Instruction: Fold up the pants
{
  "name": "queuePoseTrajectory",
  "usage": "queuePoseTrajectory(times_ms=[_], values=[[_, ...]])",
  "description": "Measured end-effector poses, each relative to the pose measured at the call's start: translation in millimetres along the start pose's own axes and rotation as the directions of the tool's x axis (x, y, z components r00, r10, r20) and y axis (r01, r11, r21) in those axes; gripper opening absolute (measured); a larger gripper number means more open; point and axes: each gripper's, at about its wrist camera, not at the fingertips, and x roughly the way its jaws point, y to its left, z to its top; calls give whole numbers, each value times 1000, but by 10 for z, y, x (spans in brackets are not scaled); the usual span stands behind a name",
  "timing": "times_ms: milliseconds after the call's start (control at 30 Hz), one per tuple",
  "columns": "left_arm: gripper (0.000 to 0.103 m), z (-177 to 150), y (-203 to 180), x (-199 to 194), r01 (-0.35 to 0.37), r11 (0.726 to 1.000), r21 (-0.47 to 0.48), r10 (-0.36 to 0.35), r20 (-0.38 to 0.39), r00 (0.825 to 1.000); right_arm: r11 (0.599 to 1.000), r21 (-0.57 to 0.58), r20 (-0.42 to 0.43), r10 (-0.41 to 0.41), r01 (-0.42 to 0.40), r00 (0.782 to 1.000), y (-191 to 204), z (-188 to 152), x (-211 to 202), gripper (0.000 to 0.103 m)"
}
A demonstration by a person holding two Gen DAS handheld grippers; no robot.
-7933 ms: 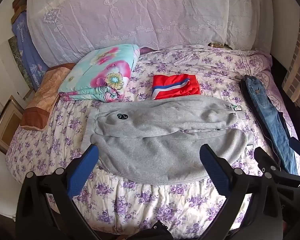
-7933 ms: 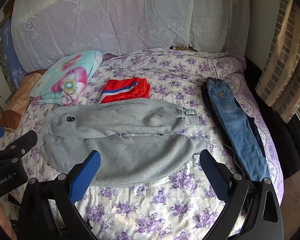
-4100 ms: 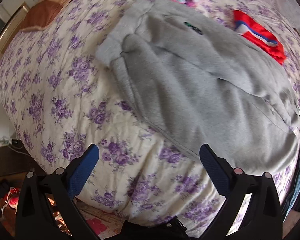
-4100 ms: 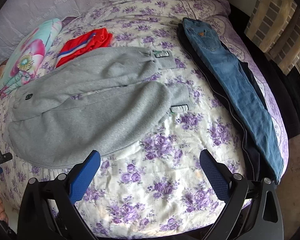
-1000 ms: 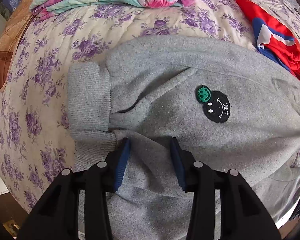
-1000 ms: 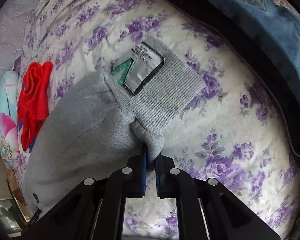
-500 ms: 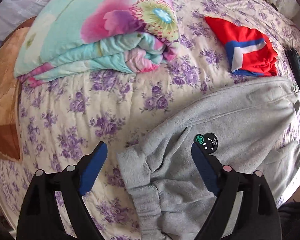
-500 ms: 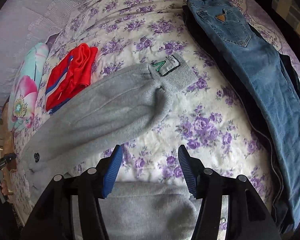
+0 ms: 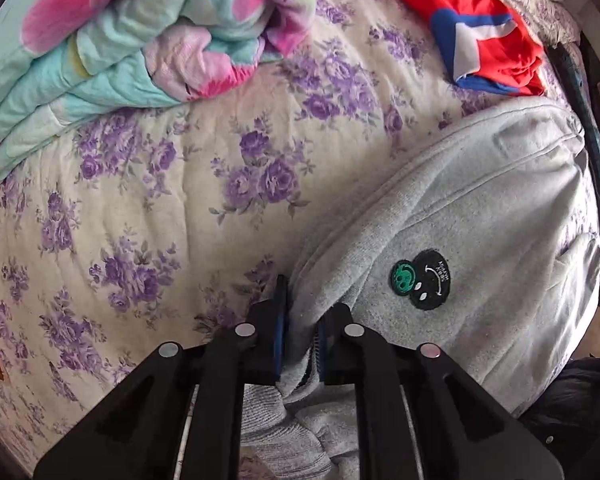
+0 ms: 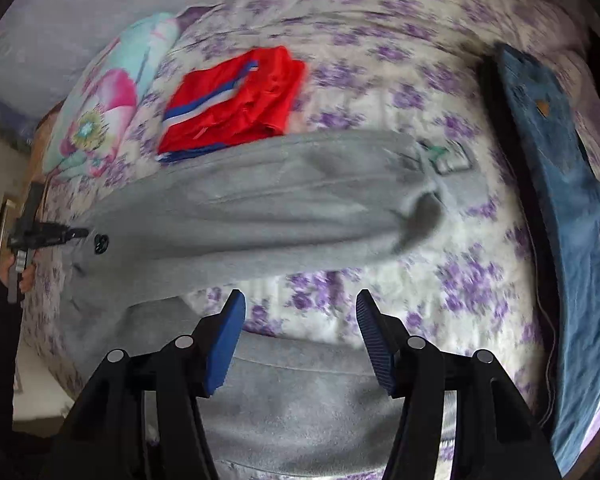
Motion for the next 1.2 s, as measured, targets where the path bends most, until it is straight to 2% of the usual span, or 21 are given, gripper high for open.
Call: queuePoseTrajectory(times_ms=[33,67,133,200,267,300,333,400,433,500,533,567,633,733,800,1033,1100,1200], values=[[10,-21,8,-42,5,1000,1,-5,15,1000,991,-126,-8,38,-38,999,275,202,62,60],[10,-39,-4,-71,4,1000,8,-4,25,1000,965,-249,-25,74,-78,997,555,390,153,65],[10,-64,-37,-108,-4,1000,20,4,39,999,889,-435,-74,125,-144,989,1074,712,424,70],[10,-78,-83,-129,-18,999,29,17,53,998,809,-557,-135,136,-189,981,1526,961,787,70],[10,-95,-118,-146,-21,999,34,19,66,998,733,-651,-170,114,-199,979,1895,1124,1135,70],[10,-94,-115,-148,-18,999,32,16,71,997,701,-685,-184,94,-197,978,2019,1192,1304,69],[10,-80,-101,-144,-14,999,30,11,75,997,686,-704,-190,67,-184,979,2090,1251,1457,68],[10,-72,-125,-145,-8,999,31,6,83,996,676,-715,-224,17,-176,974,2143,1367,1750,68],[10,-95,-93,-168,-4,999,32,2,87,996,673,-720,-238,-10,-170,971,2130,1401,1870,64],[11,-133,-51,-193,3,999,32,-7,96,995,680,-710,-284,-38,-184,958,2061,1462,2074,47],[11,-148,-14,-203,9,1000,30,-12,98,995,696,-684,-326,-25,-218,945,1997,1488,2155,22],[11,-151,2,-195,14,1000,24,-16,99,995,712,-657,-358,-3,-250,934,1954,1505,2195,11],[11,-173,96,-209,18,1000,7,-18,96,995,709,-663,-326,16,-241,945,1961,1528,2130,8],[11,-88,125,-159,7,1000,-21,-5,94,996,742,-635,-270,46,-214,962,1961,1636,1981,8],[11,-76,153,-184,6,999,-36,-3,101,995,757,-618,-255,63,-212,965,1959,1669,1905,8],[11,-66,121,-410,-25,999,-23,28,114,993,767,-611,-218,77,-197,973,1912,1643,1644,8],[11,-155,55,-574,-31,999,-21,34,139,990,761,-617,-191,104,-201,976,1883,1551,1408,8],[11,-452,-82,-869,-25,1000,5,24,204,979,726,-645,-155,180,-238,971,1924,1201,866,8]])
